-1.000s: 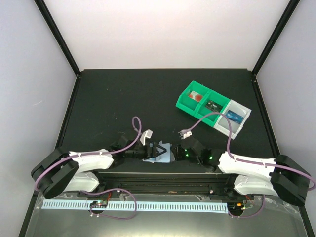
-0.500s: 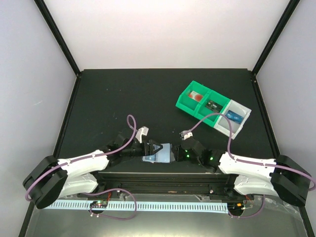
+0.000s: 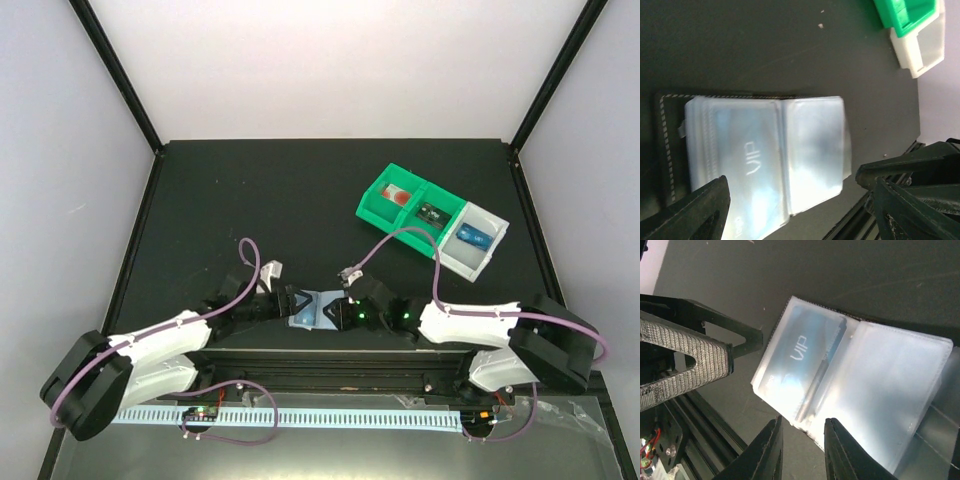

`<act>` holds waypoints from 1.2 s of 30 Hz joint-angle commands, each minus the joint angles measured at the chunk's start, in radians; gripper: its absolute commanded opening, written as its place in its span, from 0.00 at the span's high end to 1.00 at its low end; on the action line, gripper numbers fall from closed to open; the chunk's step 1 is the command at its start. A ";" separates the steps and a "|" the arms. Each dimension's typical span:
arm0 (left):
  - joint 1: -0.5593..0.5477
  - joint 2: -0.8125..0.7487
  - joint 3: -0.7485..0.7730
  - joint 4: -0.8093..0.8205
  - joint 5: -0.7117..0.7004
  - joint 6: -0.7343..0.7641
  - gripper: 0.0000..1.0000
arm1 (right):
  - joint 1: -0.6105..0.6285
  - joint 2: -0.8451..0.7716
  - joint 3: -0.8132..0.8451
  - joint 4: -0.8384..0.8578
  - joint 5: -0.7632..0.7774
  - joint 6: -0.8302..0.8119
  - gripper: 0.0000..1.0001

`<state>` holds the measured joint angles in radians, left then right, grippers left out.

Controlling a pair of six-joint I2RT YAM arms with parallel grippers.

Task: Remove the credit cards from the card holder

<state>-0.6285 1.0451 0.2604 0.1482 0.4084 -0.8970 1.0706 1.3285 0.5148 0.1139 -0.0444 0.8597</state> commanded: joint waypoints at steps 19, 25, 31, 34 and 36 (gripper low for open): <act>-0.079 0.097 -0.112 0.279 0.081 -0.186 0.26 | 0.003 0.087 0.086 -0.082 0.030 -0.024 0.74; -0.094 0.051 -0.132 0.237 0.033 -0.198 0.24 | 0.003 0.102 0.053 -0.083 0.049 0.005 0.74; -0.097 0.050 -0.147 0.300 0.046 -0.233 0.24 | 0.003 0.146 0.064 -0.031 -0.019 -0.018 0.75; -0.096 0.037 -0.147 0.295 0.043 -0.233 0.23 | 0.003 0.161 0.064 -0.045 -0.017 -0.015 0.75; -0.096 0.031 -0.147 0.287 0.040 -0.232 0.23 | 0.003 0.174 0.060 -0.048 -0.017 -0.015 0.75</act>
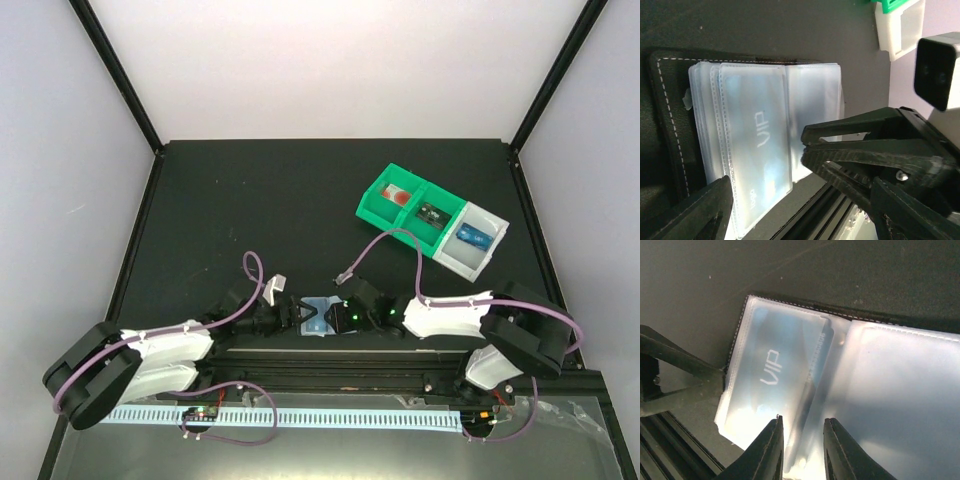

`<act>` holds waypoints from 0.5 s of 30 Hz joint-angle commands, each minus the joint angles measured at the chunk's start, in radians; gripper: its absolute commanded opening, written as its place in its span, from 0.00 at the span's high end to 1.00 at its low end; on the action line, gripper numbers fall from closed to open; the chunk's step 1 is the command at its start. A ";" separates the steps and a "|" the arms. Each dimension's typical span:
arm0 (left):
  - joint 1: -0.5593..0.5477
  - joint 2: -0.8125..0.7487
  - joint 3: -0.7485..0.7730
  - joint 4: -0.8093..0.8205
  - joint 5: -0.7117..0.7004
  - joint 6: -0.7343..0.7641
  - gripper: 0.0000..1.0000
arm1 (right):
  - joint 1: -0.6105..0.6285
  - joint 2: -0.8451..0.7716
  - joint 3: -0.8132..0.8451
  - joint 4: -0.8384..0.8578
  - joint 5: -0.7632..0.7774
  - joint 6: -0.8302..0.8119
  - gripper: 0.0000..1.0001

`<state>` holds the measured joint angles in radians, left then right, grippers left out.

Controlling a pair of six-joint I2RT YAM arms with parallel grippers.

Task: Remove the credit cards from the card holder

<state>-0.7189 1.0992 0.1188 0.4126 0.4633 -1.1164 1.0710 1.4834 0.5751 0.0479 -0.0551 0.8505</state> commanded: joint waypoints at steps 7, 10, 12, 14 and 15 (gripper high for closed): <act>-0.004 -0.042 -0.003 0.013 -0.017 -0.007 0.21 | 0.003 0.075 -0.001 0.008 0.001 -0.019 0.83; -0.004 -0.051 0.003 0.004 -0.020 -0.001 0.20 | 0.003 0.093 -0.006 0.008 0.013 -0.021 0.86; -0.004 -0.052 0.011 -0.004 -0.022 0.005 0.19 | 0.003 0.103 -0.007 0.006 0.017 -0.023 0.89; -0.002 -0.049 0.023 -0.024 -0.027 0.017 0.19 | 0.003 0.111 -0.010 0.007 0.020 -0.021 0.92; -0.002 -0.047 0.030 -0.039 -0.030 0.026 0.18 | 0.003 0.111 -0.011 0.007 0.020 -0.021 0.93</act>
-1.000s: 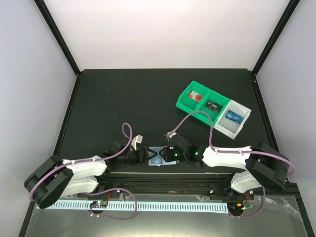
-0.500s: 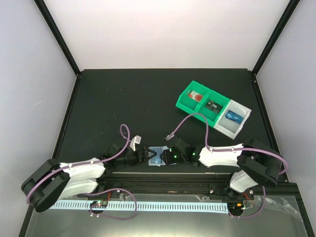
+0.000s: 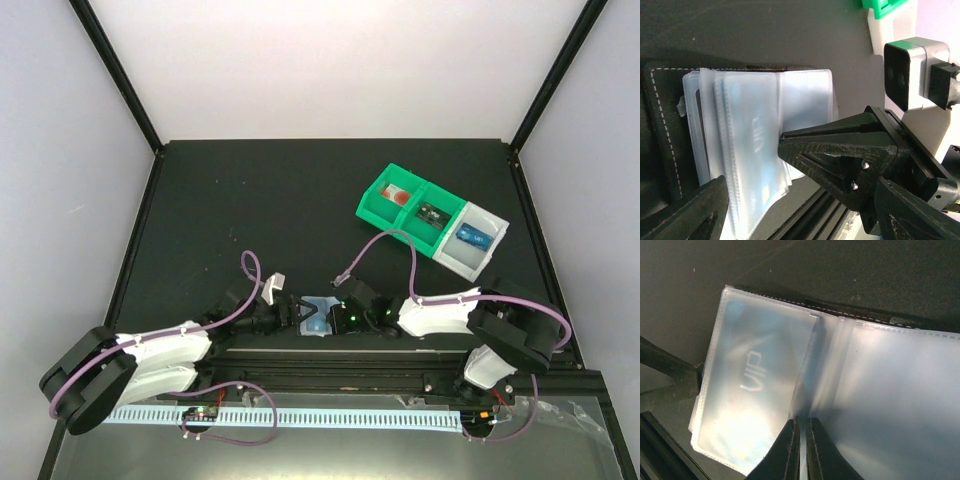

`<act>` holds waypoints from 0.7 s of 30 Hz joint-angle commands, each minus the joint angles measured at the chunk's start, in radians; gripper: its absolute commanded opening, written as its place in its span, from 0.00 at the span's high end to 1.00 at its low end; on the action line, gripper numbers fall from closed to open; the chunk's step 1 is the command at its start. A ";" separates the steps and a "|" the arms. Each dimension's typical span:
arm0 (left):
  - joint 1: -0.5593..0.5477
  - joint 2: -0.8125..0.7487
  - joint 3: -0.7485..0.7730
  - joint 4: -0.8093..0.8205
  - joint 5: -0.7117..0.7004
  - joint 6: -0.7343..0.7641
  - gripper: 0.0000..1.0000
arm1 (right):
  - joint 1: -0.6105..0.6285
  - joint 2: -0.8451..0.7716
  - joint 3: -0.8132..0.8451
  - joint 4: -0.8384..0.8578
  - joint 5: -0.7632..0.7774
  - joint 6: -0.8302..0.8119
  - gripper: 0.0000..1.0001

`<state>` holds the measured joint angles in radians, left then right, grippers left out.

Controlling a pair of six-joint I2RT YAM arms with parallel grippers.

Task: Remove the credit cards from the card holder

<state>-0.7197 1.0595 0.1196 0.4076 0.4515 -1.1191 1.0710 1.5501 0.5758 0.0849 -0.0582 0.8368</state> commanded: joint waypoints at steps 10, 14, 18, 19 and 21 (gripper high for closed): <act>0.001 -0.013 0.059 -0.074 -0.032 0.053 0.18 | 0.003 0.029 -0.017 -0.031 0.037 -0.007 0.96; 0.002 -0.048 0.069 -0.102 -0.032 0.052 0.18 | 0.003 0.030 -0.022 -0.025 0.034 -0.007 0.96; 0.002 -0.076 0.068 -0.090 -0.031 0.040 0.17 | 0.003 0.028 -0.025 -0.020 0.033 -0.006 0.96; 0.001 -0.074 0.068 -0.080 -0.029 0.039 0.17 | 0.001 0.028 -0.025 -0.020 0.034 -0.007 0.96; 0.002 -0.061 0.067 -0.060 -0.025 0.039 0.17 | 0.003 0.025 -0.025 -0.018 0.035 -0.005 0.96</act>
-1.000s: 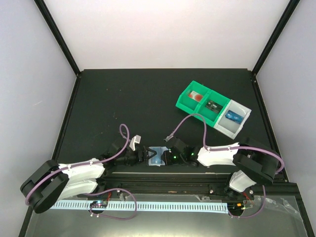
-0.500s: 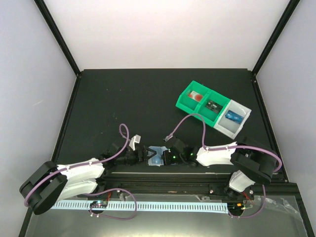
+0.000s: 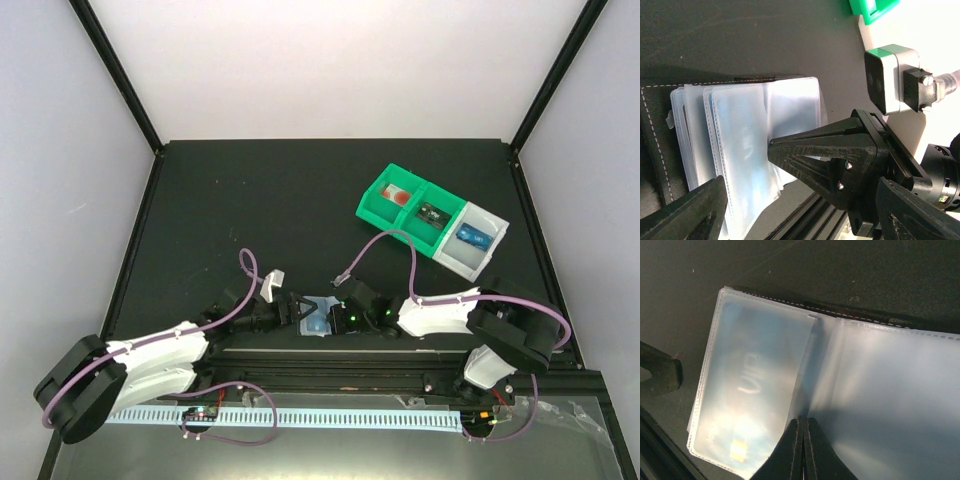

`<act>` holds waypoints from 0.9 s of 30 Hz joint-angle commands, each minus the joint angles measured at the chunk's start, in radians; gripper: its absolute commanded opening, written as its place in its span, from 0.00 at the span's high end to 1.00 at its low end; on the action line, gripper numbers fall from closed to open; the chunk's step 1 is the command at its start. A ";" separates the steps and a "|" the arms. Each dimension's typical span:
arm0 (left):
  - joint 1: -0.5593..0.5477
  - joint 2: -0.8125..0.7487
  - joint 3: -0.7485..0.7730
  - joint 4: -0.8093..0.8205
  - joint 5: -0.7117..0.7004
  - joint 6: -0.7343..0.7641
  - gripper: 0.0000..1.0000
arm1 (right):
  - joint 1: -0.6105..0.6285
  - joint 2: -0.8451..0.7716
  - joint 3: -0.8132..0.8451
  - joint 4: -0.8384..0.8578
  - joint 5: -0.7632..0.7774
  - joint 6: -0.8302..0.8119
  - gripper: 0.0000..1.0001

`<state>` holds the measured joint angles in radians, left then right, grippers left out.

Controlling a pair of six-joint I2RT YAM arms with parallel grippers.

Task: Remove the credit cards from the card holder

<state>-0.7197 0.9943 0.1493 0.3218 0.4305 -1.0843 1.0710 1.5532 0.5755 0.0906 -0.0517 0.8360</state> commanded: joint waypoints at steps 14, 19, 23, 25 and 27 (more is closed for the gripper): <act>0.002 0.136 0.041 0.129 0.023 0.001 0.17 | 0.003 0.017 -0.037 -0.003 0.023 0.003 0.96; 0.002 0.155 0.041 0.131 0.029 0.000 0.18 | 0.003 0.012 -0.039 -0.003 0.024 0.004 0.96; 0.001 0.104 0.050 0.079 0.008 0.006 0.18 | 0.003 0.009 -0.042 -0.003 0.026 0.004 0.96; 0.001 0.063 0.061 0.030 -0.010 0.015 0.18 | 0.003 0.009 -0.043 -0.001 0.026 0.007 0.96; 0.002 0.026 0.067 -0.001 -0.024 0.016 0.18 | 0.003 0.009 -0.046 0.004 0.026 0.011 0.96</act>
<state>-0.7197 1.0874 0.1631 0.3805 0.4419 -1.0843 1.0710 1.5501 0.5575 0.1215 -0.0517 0.8371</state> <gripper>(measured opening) 0.820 0.043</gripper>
